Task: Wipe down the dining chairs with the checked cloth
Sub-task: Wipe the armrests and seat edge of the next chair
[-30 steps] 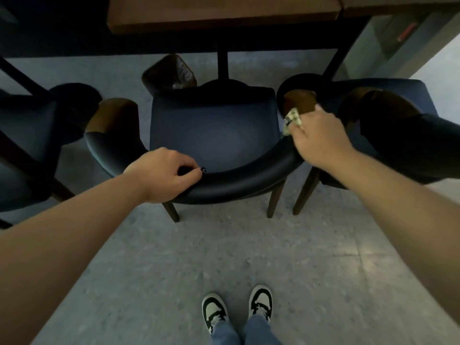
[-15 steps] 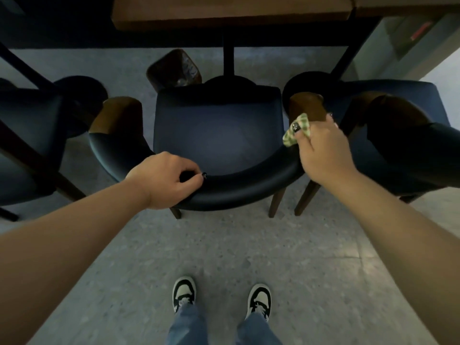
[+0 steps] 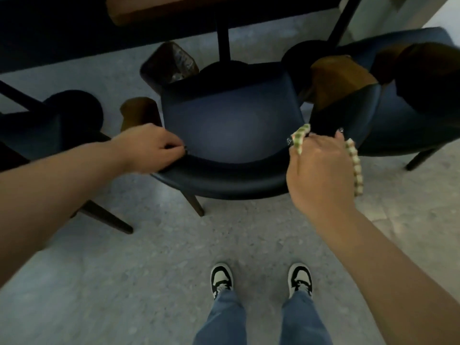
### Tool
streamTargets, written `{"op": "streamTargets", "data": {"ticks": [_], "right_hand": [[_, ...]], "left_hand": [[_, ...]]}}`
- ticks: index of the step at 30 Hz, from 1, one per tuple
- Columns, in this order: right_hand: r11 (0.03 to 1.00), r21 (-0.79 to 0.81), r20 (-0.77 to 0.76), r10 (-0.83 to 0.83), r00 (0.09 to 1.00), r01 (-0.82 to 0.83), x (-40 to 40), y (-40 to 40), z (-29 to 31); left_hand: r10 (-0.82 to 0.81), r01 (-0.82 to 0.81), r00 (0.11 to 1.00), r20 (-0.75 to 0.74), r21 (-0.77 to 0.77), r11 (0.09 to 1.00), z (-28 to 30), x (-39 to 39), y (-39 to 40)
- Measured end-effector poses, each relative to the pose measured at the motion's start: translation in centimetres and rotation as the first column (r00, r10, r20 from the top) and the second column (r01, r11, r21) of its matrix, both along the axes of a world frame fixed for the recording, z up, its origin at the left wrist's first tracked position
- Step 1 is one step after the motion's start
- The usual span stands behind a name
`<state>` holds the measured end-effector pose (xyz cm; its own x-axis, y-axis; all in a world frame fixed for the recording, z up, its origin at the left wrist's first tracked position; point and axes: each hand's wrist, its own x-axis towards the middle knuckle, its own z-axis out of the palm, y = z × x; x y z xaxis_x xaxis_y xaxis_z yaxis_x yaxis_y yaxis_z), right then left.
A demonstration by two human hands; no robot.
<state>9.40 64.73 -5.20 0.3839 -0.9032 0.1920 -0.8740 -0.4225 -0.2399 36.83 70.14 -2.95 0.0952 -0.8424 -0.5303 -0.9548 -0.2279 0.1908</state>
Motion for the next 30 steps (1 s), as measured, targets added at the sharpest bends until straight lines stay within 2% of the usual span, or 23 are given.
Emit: {"op": "streamTargets", "data": {"ticks": [3,5,8,10,11,13,16,18,20,24,26,28,30], "right_hand": [[0.999,0.001,-0.006,-0.040,0.999,0.040,1.9,2.8,0.0],[0.999,0.009,-0.022,-0.035,0.999,0.035,3.2,4.0,0.0],[0.999,0.035,-0.003,0.007,1.000,-0.007,5.6,6.1,0.3],[0.998,0.044,0.028,0.043,0.999,-0.044,8.5,7.7,0.5],[0.993,0.091,0.040,0.067,0.997,-0.070,10.3,8.3,0.7],[0.977,0.167,0.072,0.120,0.990,-0.130,14.2,9.1,0.9],[0.972,0.174,0.117,0.138,0.984,-0.157,18.5,8.7,2.0],[0.931,0.270,0.053,0.242,0.969,-0.247,20.5,8.2,3.0],[0.906,0.271,0.070,0.318,0.945,-0.325,21.9,8.0,3.0],[0.886,0.237,0.015,0.406,0.914,-0.398,21.4,7.9,1.0],[0.812,0.293,-0.031,0.536,0.843,-0.505,20.2,8.2,0.2],[0.753,0.337,-0.094,0.624,0.776,-0.565,18.2,8.1,0.3],[0.785,0.263,-0.062,0.594,0.802,-0.561,15.7,8.1,0.8]], "left_hand": [[0.131,-0.135,0.990,-0.049,-0.096,0.986,-1.5,3.9,0.5],[0.247,-0.274,0.958,-0.148,-0.204,0.940,-2.5,4.3,0.4],[0.439,-0.579,0.794,-0.419,-0.304,0.756,-3.7,4.5,0.1],[0.483,-0.679,0.714,-0.507,-0.331,0.656,-4.2,4.9,0.0],[0.490,-0.689,0.706,-0.511,-0.339,0.640,-4.4,5.0,-0.1],[0.537,-0.736,0.660,-0.524,-0.313,0.600,-4.6,5.0,0.1],[0.666,-0.889,0.419,-0.618,-0.130,0.439,-4.7,5.1,0.0],[0.685,-0.891,0.347,-0.641,0.004,0.455,-4.4,5.4,-0.1],[0.684,-0.881,0.279,-0.673,0.103,0.461,-4.1,5.7,-0.2],[0.699,-0.874,0.341,-0.629,0.063,0.482,-4.1,5.7,-0.8],[0.708,-0.880,0.342,-0.617,0.055,0.473,-4.3,5.7,-0.8],[0.717,-0.897,0.293,-0.633,0.079,0.436,-4.3,5.7,-0.6],[0.721,-0.908,0.236,-0.652,0.115,0.402,-4.3,5.6,-0.4]]}}
